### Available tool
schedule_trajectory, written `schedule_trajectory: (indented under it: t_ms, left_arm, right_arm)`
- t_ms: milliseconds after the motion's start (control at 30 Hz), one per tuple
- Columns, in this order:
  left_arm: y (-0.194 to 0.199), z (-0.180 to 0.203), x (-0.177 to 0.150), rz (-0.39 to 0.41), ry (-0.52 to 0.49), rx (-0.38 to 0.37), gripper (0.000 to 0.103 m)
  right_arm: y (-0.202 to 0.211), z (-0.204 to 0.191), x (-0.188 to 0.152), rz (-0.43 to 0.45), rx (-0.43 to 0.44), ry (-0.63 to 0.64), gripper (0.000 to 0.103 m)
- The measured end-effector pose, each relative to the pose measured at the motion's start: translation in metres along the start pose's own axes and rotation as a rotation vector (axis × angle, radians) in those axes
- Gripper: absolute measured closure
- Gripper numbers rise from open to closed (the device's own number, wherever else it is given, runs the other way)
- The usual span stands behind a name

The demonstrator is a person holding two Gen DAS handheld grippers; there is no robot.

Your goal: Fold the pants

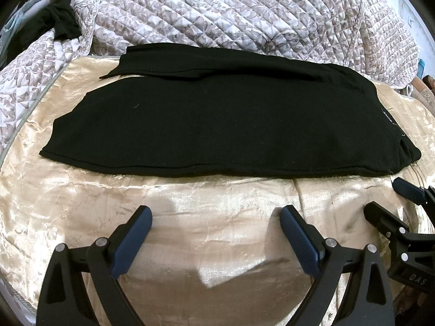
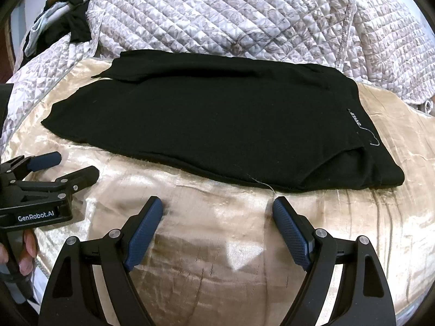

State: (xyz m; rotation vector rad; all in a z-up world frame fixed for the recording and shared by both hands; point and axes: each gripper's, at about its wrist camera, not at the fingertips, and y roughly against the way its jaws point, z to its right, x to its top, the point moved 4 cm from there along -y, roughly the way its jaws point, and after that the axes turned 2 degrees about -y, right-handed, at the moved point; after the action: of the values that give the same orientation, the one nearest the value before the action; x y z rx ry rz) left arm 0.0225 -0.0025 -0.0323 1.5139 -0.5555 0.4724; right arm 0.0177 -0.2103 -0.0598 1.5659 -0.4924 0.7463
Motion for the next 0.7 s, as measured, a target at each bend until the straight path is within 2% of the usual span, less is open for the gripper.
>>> schedule_trajectory:
  t_ms: [700]
  left_arm:
    - [-0.0012,0.0030,0.0030,-0.004,0.006,0.008,0.005]
  right_arm:
    - [0.0006,0.0009,0.0005,0.000,0.000,0.001,0.020]
